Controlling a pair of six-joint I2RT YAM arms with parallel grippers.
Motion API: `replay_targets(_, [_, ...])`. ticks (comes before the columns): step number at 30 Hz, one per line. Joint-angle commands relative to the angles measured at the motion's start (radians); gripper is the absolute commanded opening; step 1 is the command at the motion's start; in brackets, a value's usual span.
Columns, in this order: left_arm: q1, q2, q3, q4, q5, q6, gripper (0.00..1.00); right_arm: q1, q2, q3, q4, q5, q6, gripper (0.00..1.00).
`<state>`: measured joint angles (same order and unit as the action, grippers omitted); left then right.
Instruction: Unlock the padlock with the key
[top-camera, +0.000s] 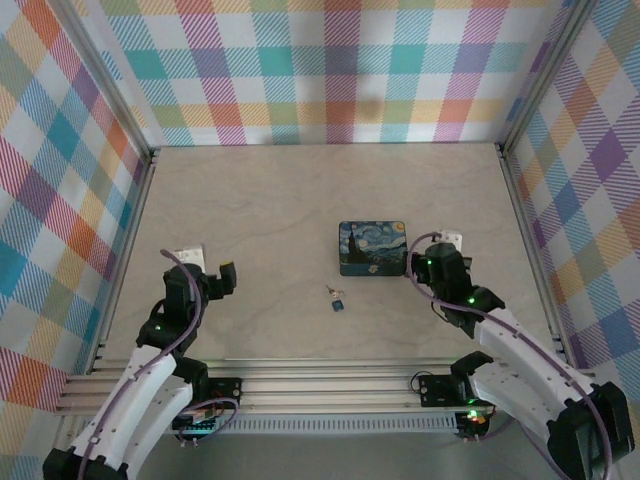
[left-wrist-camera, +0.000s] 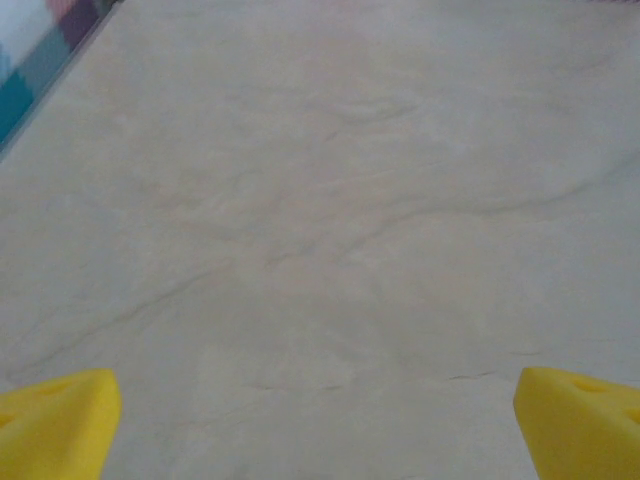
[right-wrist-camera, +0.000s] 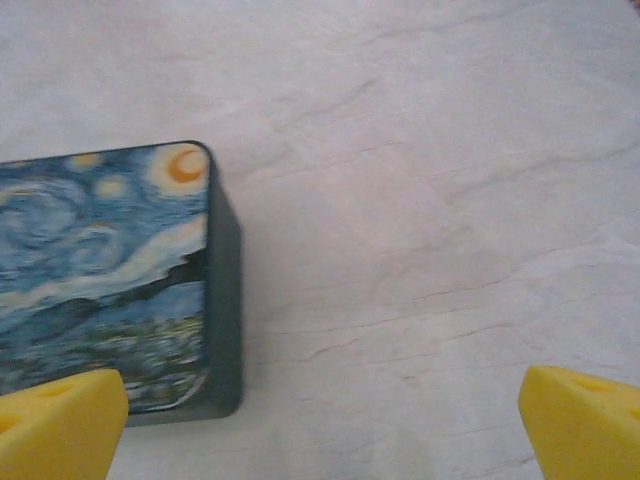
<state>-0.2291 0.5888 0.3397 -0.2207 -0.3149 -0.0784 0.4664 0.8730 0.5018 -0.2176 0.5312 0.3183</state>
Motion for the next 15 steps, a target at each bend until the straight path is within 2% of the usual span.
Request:
replay_targets(1, [0.035, 0.007, -0.054, 0.143, -0.015, 0.041, 1.00, -0.033, 0.029, -0.015, 0.132, 0.037, -0.156, 1.00])
replay_targets(4, [0.048, 0.043, -0.094, 0.228, -0.070, 0.020, 1.00, -0.079, 0.064, -0.048, 0.235, 0.015, -0.221, 1.00])
replay_targets(9, [0.070, 0.115, -0.144, 0.411, -0.091, 0.005, 1.00, -0.192, 0.154, -0.139, 0.511, -0.111, -0.269, 1.00])
replay_targets(12, [0.116, 0.161, -0.176, 0.552, -0.030, 0.016, 1.00, -0.241, 0.252, -0.165, 0.672, -0.188, -0.283, 1.00])
replay_targets(15, [0.174, 0.220, -0.196, 0.667, 0.038, 0.002, 1.00, -0.257, 0.337, -0.142, 0.730, -0.232, -0.301, 1.00])
